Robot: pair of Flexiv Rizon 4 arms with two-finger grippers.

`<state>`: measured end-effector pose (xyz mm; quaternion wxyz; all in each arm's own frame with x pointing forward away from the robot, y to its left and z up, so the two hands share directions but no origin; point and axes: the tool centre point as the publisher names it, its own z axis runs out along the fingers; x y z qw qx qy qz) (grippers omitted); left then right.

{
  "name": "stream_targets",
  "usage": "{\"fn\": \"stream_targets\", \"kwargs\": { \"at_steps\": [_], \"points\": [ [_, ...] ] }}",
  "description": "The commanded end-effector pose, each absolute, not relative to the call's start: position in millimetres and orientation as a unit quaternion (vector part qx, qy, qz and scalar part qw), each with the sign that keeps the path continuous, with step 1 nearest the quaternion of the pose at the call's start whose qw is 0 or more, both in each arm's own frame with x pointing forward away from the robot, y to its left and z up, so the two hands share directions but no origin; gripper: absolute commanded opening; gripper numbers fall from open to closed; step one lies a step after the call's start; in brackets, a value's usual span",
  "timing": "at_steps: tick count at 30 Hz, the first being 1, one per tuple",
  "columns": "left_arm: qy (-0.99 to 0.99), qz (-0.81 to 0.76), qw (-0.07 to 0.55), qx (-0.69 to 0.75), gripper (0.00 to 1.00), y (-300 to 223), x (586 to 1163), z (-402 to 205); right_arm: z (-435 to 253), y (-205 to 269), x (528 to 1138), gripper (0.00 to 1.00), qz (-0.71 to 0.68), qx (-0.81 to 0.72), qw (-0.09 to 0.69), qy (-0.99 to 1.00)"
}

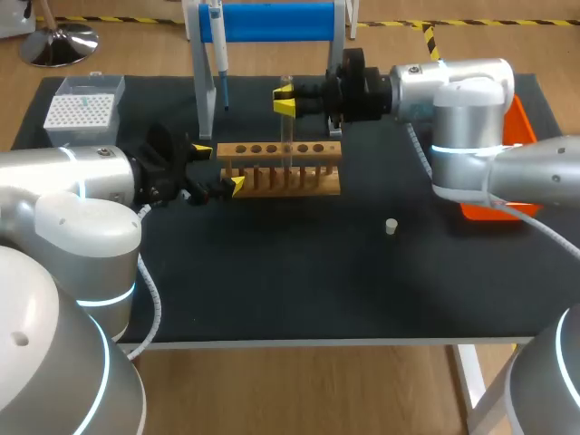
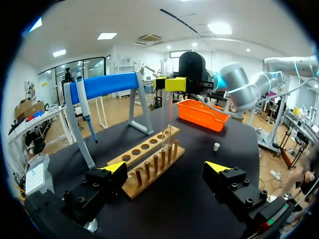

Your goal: Invert the test tube, pick up the pipette, mount the tip to pipette, aspirate from beaker and dispense into the tube, eject the tip, return the pipette, and cap with the stopper.

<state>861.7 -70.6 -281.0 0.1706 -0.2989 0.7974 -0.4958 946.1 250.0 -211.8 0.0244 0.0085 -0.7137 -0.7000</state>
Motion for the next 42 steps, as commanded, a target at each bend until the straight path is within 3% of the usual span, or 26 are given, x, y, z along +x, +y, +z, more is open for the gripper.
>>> {"fn": "stream_targets", "kwargs": {
  "at_steps": [1, 20, 34, 42],
  "points": [
    [0.798, -0.494, 0.169, -0.299, 1.0, -71, 862, -280, -199, 240, 939, 0.0, -0.697, 0.005, 0.016, -0.717],
    [0.798, -0.494, 0.169, -0.299, 1.0, -71, 862, -280, -199, 240, 939, 0.0, -0.697, 0.005, 0.016, -0.717],
    [0.798, -0.494, 0.169, -0.299, 1.0, -71, 862, -280, -177, 215, 946, 0.0, -0.607, -0.252, 0.293, -0.694],
    [0.798, -0.494, 0.169, -0.299, 1.0, -71, 862, -280, -188, 208, 939, 0.0, -0.557, -0.353, 0.41, -0.63]
  ]
}}
